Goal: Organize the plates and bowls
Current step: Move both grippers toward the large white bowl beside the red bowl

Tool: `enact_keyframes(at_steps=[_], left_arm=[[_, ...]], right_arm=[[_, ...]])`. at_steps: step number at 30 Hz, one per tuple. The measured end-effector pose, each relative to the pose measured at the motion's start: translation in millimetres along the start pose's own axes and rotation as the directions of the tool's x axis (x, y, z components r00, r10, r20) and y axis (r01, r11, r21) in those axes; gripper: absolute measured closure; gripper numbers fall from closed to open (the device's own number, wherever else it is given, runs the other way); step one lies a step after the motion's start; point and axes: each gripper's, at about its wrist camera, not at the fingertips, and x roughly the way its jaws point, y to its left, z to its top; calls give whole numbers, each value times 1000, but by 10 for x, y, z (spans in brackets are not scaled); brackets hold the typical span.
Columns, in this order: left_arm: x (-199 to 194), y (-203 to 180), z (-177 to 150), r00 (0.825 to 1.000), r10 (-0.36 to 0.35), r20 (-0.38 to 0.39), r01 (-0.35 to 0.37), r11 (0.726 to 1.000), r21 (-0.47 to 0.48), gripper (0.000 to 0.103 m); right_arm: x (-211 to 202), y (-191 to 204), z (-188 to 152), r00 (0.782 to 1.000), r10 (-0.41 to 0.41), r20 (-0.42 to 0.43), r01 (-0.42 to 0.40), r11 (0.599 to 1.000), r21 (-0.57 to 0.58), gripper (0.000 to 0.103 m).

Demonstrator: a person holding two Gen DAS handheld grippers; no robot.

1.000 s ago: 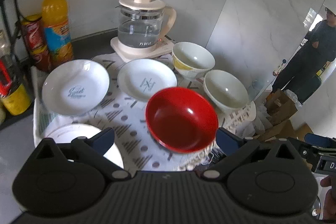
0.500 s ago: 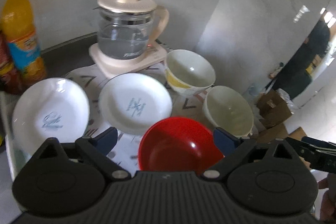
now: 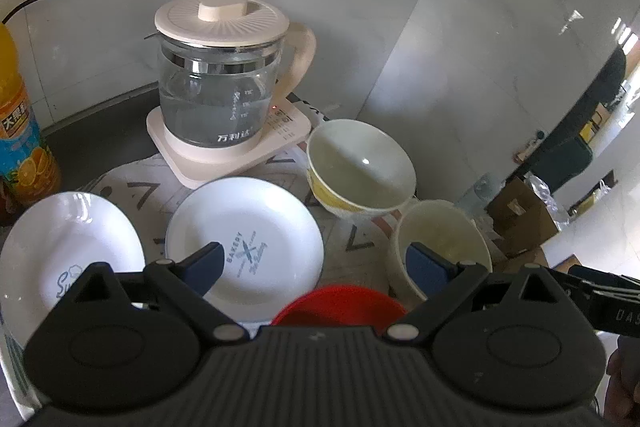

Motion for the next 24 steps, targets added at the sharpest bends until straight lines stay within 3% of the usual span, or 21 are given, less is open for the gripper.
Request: enact_keyframes(at_steps=[3,16,24], left_arm=[[117,6,73,1000,10,-3,-11,1000,-23,8],[631,-6,306,998,53,-26,-57,982,-180,35],[915,-101,321,996,45,-74,-63,966,-250,47]], right_arm=[[123,-8,95,1000,18,-3,-18,1000,-16,5],[867,-106,586,987,126,-97,-134,988,-74,37],[1318,-138,765,976,142,-167,-164,978,-126,43]])
